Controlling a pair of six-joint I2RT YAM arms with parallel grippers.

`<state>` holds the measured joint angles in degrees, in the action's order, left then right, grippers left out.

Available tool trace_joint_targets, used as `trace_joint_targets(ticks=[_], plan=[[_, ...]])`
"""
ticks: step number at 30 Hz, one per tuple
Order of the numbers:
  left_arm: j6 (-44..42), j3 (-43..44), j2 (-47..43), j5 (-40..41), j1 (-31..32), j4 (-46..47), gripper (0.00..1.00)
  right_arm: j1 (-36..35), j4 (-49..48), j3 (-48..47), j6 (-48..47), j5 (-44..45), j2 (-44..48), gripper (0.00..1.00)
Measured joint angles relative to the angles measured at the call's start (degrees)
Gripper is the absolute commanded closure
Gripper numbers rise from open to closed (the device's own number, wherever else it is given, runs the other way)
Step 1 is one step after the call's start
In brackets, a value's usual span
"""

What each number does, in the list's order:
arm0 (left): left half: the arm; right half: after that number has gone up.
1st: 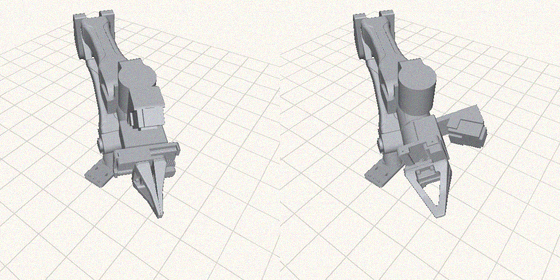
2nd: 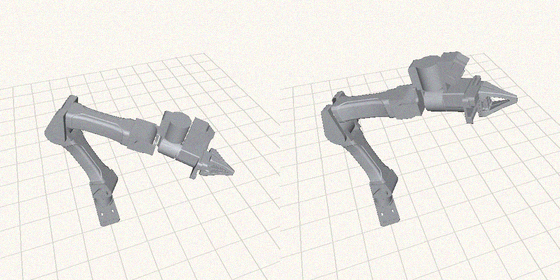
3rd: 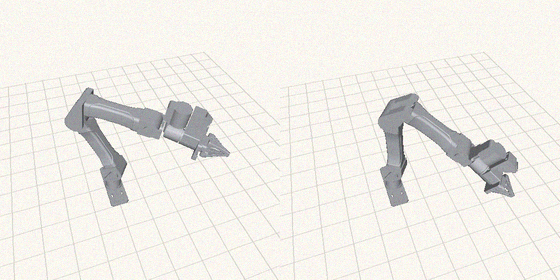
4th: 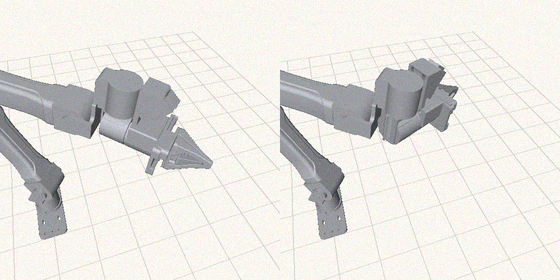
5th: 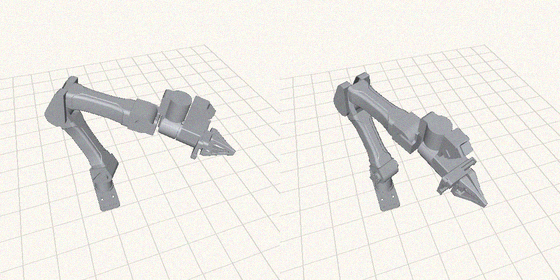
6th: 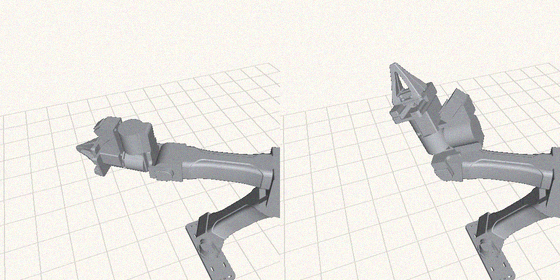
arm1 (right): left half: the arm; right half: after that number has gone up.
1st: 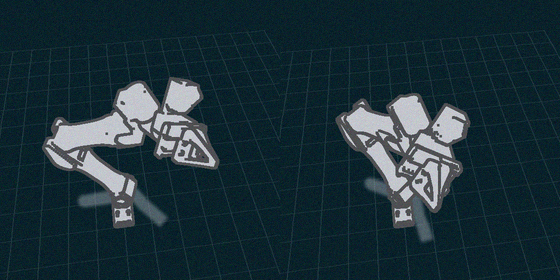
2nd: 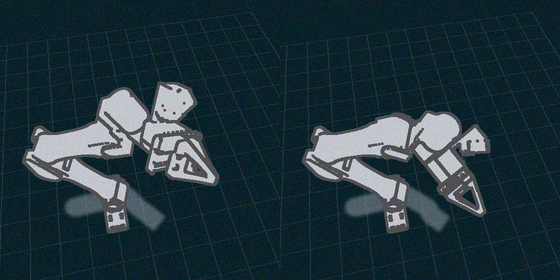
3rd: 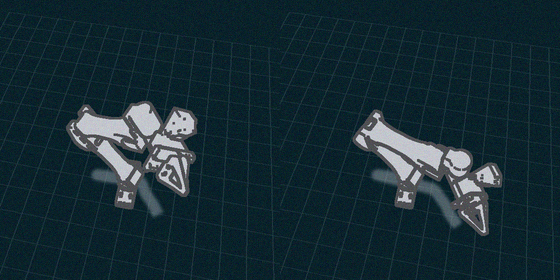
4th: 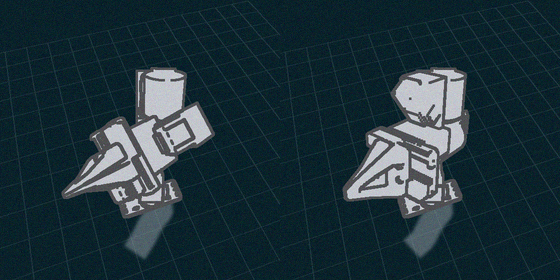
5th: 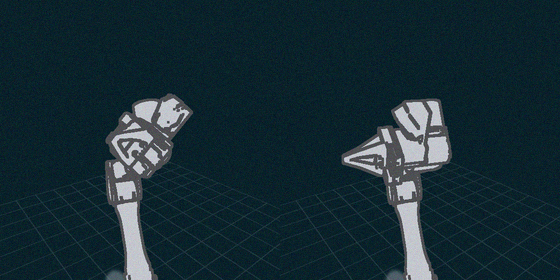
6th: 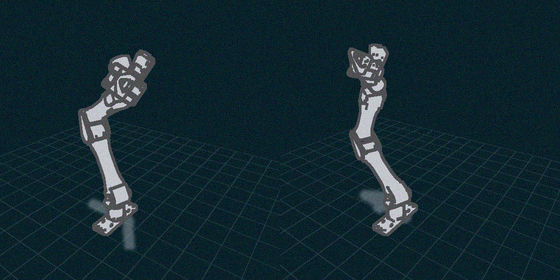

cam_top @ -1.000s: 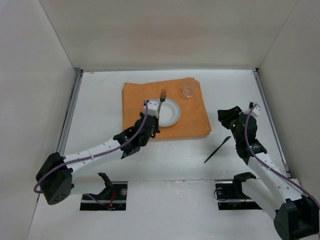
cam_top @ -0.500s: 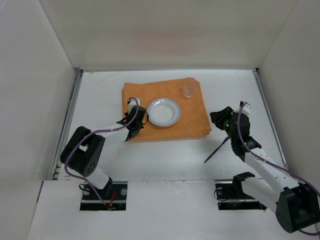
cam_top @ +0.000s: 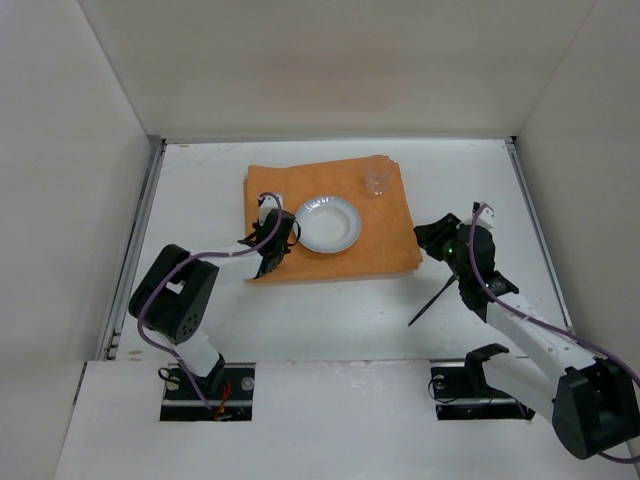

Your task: Set the dinner table for one person

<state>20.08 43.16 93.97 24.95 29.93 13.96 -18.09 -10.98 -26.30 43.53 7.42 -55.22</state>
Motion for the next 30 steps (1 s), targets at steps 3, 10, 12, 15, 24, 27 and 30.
trace_joint_targets(ticks=[3, 10, 12, 15, 24, 27, 30], plan=[[0.59, 0.00, 0.09, 0.81, 0.02, 0.00, 0.77, 0.00, 0.00, 0.00, 0.00, 0.00, 0.20, 0.55], [1.25, -0.57, -5.16, 3.32, 1.51, -2.23, 0.55, 0.00, 0.00, 0.00, -0.11, 0.04, 1.44, 0.46], [1.01, -0.59, -9.90, 4.24, 2.97, -2.69, 0.55, 0.00, 0.02, 0.00, -0.22, 0.13, 2.10, 0.46], [0.48, -0.07, -16.94, 5.29, 6.99, -2.56, 0.58, 0.02, 0.31, 0.00, -0.37, 0.35, 4.00, 0.57], [-4.17, 8.87, -5.99, 0.28, 33.62, 4.48, 0.55, 1.57, 4.68, 0.00, -1.20, 5.95, 21.81, 0.83], [-6.71, 12.59, 2.78, -1.79, 39.78, 5.81, 0.55, 1.57, 7.26, -0.13, -1.44, 9.70, 26.84, 0.71], [-8.79, 17.03, 10.47, -3.54, 43.01, 6.40, 0.55, 1.55, 9.90, -0.57, -1.75, 13.00, 31.28, 0.63]])
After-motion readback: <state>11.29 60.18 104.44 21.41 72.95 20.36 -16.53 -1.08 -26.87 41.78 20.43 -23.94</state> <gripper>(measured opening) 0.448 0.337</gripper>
